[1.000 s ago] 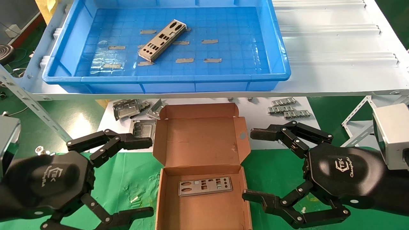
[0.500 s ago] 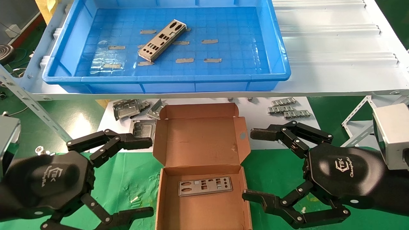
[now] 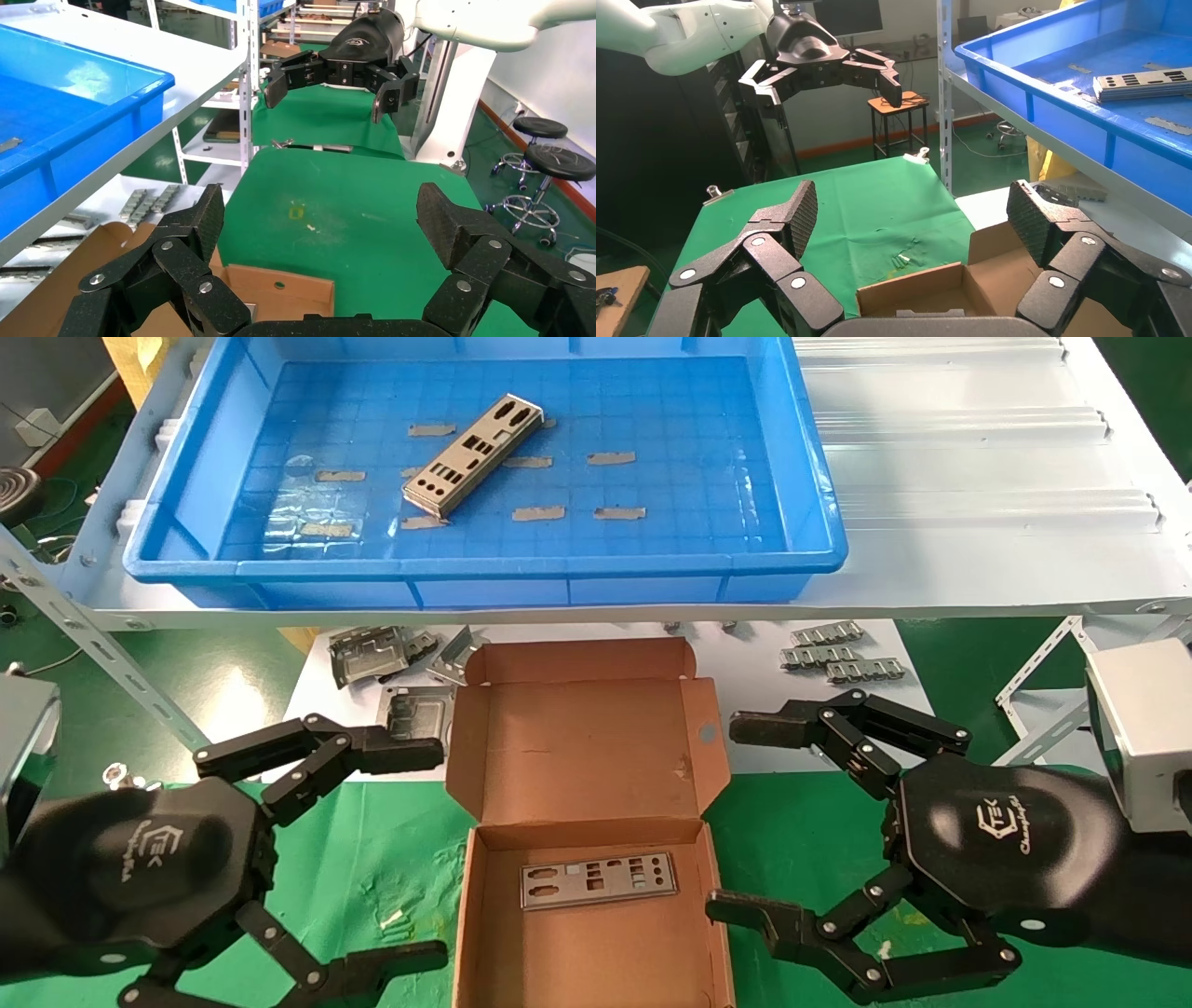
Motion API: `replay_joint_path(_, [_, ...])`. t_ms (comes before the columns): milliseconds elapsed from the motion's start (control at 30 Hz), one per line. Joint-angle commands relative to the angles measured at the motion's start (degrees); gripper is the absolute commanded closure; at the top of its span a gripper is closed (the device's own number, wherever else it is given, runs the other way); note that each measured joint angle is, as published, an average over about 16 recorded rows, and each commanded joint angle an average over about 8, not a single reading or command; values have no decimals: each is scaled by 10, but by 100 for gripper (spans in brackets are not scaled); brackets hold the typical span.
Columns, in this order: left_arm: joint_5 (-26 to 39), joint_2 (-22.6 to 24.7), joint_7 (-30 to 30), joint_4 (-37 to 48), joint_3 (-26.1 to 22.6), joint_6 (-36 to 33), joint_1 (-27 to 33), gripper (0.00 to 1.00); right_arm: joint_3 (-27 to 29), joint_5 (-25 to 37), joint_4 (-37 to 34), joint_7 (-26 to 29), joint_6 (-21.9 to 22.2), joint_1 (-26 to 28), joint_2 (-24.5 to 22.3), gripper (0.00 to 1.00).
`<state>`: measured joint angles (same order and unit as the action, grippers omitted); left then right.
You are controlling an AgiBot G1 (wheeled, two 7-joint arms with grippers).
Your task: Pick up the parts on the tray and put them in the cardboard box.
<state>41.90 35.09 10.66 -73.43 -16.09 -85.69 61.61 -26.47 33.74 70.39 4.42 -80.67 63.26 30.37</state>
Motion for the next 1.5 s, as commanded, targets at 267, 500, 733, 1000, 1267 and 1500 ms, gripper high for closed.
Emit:
replay_joint_path(267, [0,0,0,0,0,0,0,0,0,0,0,0,0,0,0,0])
replay_joint_path(500, [0,0,0,0,0,0,0,0,0,0,0,0,0,0,0,0])
replay_joint_path(733, [0,0,0,0,0,0,0,0,0,0,0,0,0,0,0,0])
replay_joint_path(1000, [0,0,0,0,0,0,0,0,0,0,0,0,0,0,0,0])
replay_joint_path(1267, [0,0,0,0,0,0,0,0,0,0,0,0,0,0,0,0])
replay_joint_path(1500, [0,0,0,0,0,0,0,0,0,0,0,0,0,0,0,0])
